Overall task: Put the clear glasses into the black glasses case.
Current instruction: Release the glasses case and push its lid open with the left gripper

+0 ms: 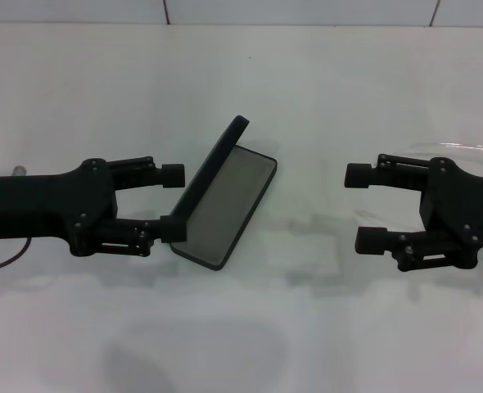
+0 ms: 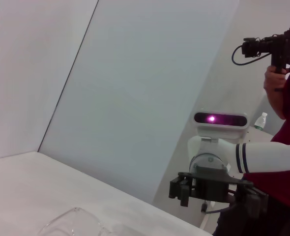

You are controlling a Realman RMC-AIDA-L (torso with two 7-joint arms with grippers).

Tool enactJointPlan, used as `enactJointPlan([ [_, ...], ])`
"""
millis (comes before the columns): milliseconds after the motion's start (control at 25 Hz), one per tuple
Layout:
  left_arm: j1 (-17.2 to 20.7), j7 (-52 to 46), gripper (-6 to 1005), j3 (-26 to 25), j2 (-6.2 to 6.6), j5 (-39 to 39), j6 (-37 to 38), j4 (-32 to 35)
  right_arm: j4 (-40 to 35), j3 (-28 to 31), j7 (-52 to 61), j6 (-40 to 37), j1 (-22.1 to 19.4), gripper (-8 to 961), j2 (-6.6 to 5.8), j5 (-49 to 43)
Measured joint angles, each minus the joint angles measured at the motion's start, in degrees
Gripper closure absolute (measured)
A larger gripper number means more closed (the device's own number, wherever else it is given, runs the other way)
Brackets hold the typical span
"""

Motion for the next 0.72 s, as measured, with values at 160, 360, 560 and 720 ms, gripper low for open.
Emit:
enactJointPlan([
  [160,0.0,0.2,121,0.0,-0.04,0.0,0.0,0.0,-0.1,-0.2,0.0,0.6,0.0,105,0.0,-0.1],
  [360,0.0,0.1,121,-0.3,-0.14,-0.1,0.0,0.0,-0.1,-0.4,-0.1,1.2,0.0,107,0.0,-0.1],
  [560,-0.1,-0.1,122,-1.6,-0.32,-0.1,0.0,0.0,0.0,0.0,-0.9,1.8,-0.1,107,-0.13,0.0],
  [720,-0.2,-0.8,122,-2.5,-0.34,-0.2,0.1,0.1,-0.1,0.2,-0.9,2.8,-0.4,107,-0.17,0.2],
])
